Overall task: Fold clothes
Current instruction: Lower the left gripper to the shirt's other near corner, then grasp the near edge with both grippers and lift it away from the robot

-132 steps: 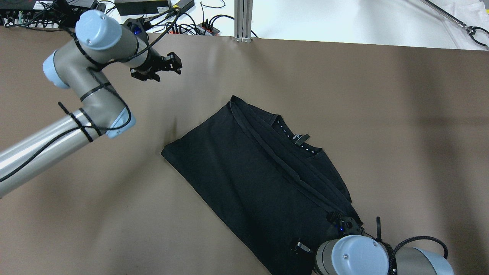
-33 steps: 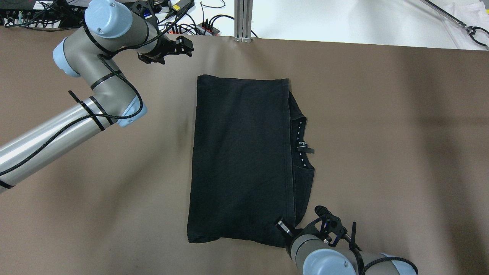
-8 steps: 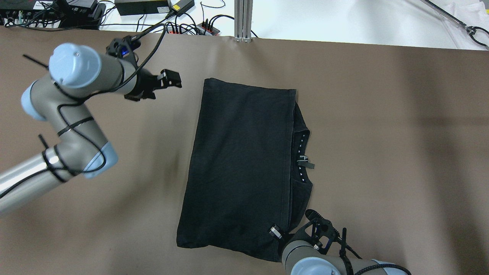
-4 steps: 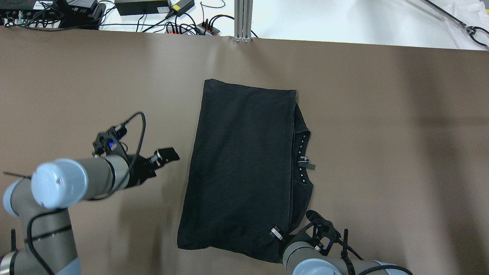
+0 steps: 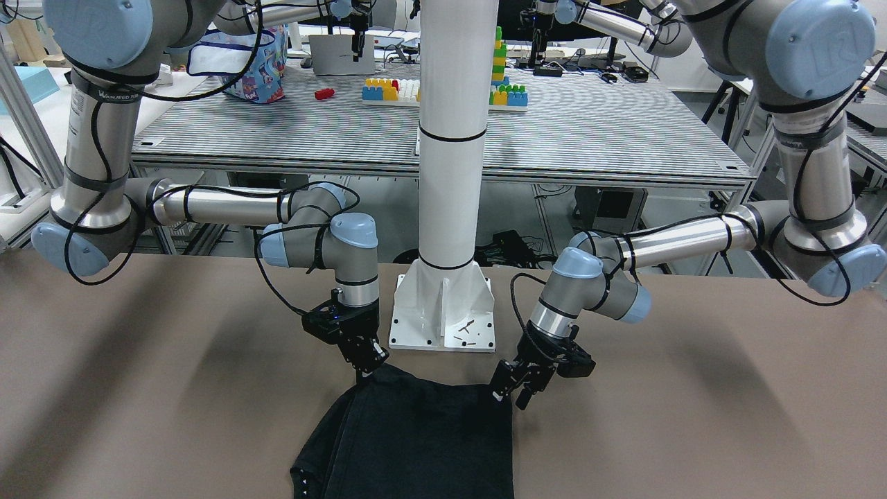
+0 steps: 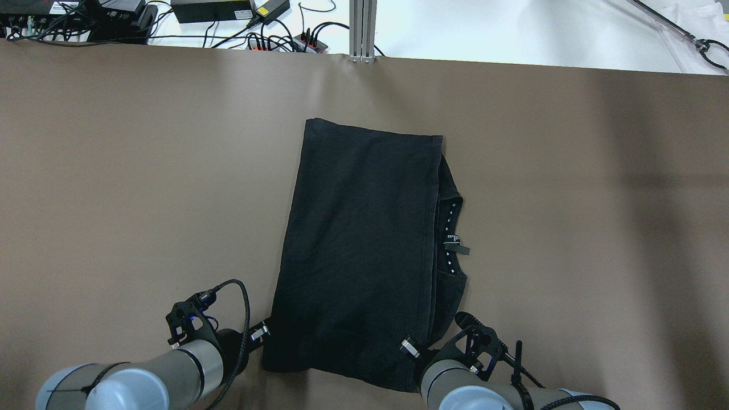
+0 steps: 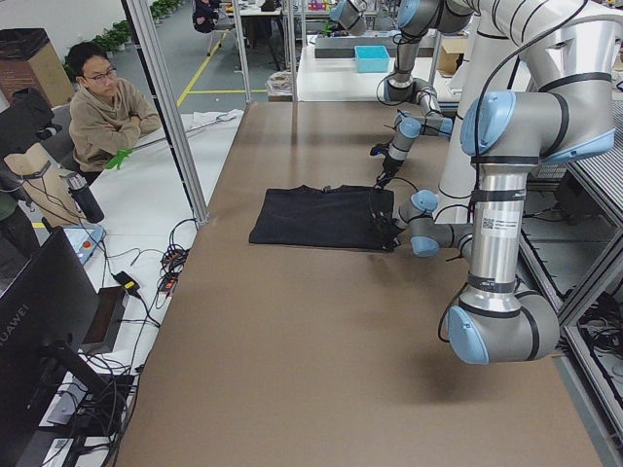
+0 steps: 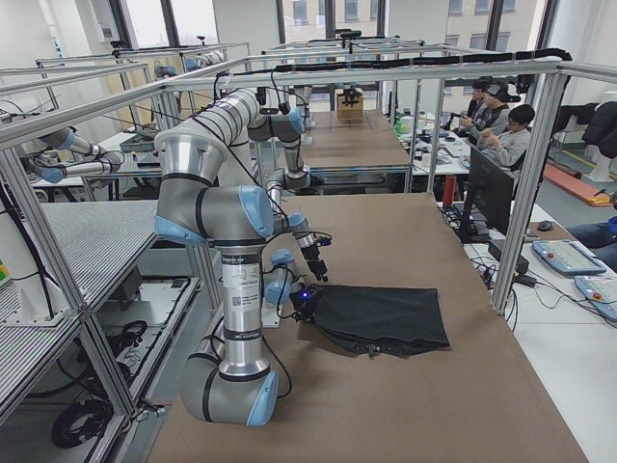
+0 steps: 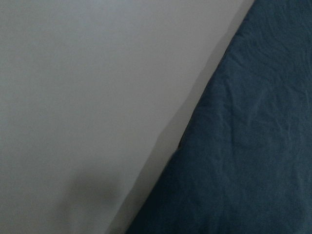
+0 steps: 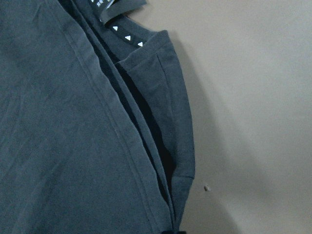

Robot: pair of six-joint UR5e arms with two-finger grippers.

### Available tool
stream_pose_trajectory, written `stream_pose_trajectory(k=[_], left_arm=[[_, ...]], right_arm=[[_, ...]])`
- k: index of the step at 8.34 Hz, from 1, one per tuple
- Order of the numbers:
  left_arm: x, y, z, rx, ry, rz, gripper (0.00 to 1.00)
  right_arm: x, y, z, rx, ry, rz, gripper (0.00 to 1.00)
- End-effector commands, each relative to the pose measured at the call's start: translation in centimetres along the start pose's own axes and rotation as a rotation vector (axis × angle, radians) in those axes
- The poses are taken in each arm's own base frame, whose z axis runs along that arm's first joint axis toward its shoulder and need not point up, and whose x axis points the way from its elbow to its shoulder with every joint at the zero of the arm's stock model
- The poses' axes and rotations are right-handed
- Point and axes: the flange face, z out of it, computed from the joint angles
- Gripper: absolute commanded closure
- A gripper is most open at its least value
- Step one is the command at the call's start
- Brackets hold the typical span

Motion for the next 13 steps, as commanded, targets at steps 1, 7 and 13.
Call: stream_pose_trajectory(k=[1,7,13], left_arm=[[-1.9,3.1,0.7,0.005,-0.013,-0.019,0.25],[-2.1,3.3,0.8,0.001,-0.018,-0.019,1.00],[4.7,0.8,-14.4,-0.119,0.026,-0.051,1.00]], right_arm=[[-0.1,-0.2,0.0,0.001,-0.002,-0.027,1.00],[-0.1,-0.6,0.1,0.007,-0.001,-0.026,1.00],[-2.3,-1.9,-7.5,-0.071,-0.137,0.017,1.00]])
